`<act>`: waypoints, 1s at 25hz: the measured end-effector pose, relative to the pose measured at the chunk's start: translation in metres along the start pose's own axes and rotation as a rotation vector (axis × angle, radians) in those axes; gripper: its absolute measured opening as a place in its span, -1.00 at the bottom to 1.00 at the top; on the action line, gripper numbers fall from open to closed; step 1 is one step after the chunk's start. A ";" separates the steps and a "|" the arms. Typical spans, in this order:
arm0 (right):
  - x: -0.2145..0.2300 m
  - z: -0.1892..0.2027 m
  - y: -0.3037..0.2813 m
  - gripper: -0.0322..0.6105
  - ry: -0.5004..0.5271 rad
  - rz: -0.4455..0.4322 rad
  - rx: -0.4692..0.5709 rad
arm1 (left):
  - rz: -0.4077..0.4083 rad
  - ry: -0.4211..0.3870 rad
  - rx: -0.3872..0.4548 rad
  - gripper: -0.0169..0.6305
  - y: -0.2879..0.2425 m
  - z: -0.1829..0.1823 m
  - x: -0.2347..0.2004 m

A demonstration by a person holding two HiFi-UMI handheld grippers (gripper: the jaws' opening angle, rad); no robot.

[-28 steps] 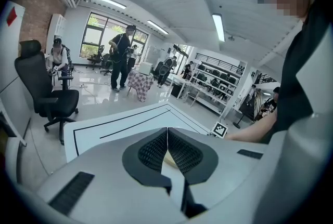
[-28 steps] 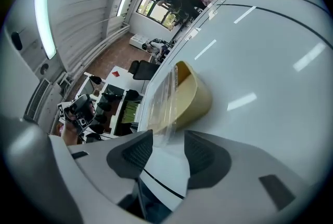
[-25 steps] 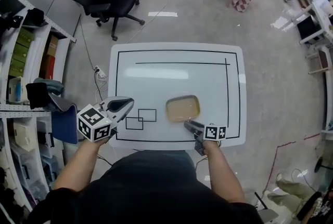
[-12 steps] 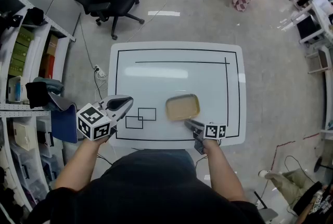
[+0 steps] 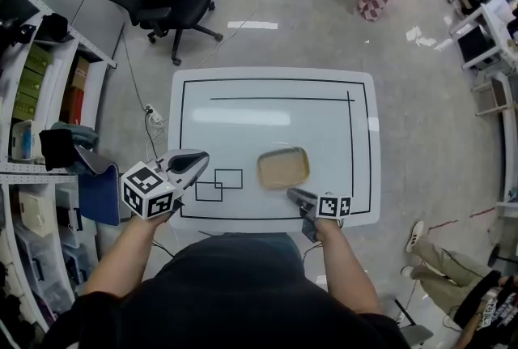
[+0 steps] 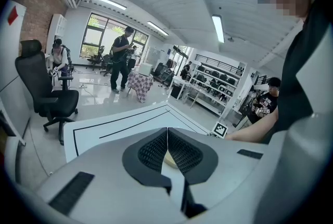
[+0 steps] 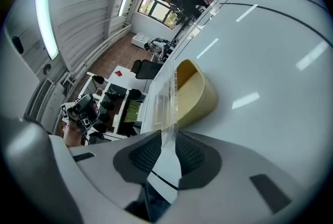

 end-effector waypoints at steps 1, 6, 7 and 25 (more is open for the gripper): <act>-0.001 0.000 0.000 -0.60 0.005 -0.001 0.002 | 0.001 -0.001 0.002 -0.88 0.001 0.000 0.000; -0.008 0.000 0.002 -0.65 0.032 -0.010 0.003 | 0.002 -0.006 0.013 -0.88 0.006 0.001 0.002; -0.011 0.000 0.002 -0.66 0.037 -0.012 0.003 | 0.002 -0.007 0.016 -0.88 0.008 0.001 0.003; -0.045 0.007 0.027 -0.73 0.157 -0.011 0.045 | -0.005 -0.036 0.069 -0.88 0.045 0.002 0.025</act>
Point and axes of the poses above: the fingertips, and each gripper's own axes: y backward along the fingers, x to its right, z out of its underside, the point moved 10 cm from there along y, backward along the fingers, and after that the axes turned 9 degrees about x, right-handed, at the moved point
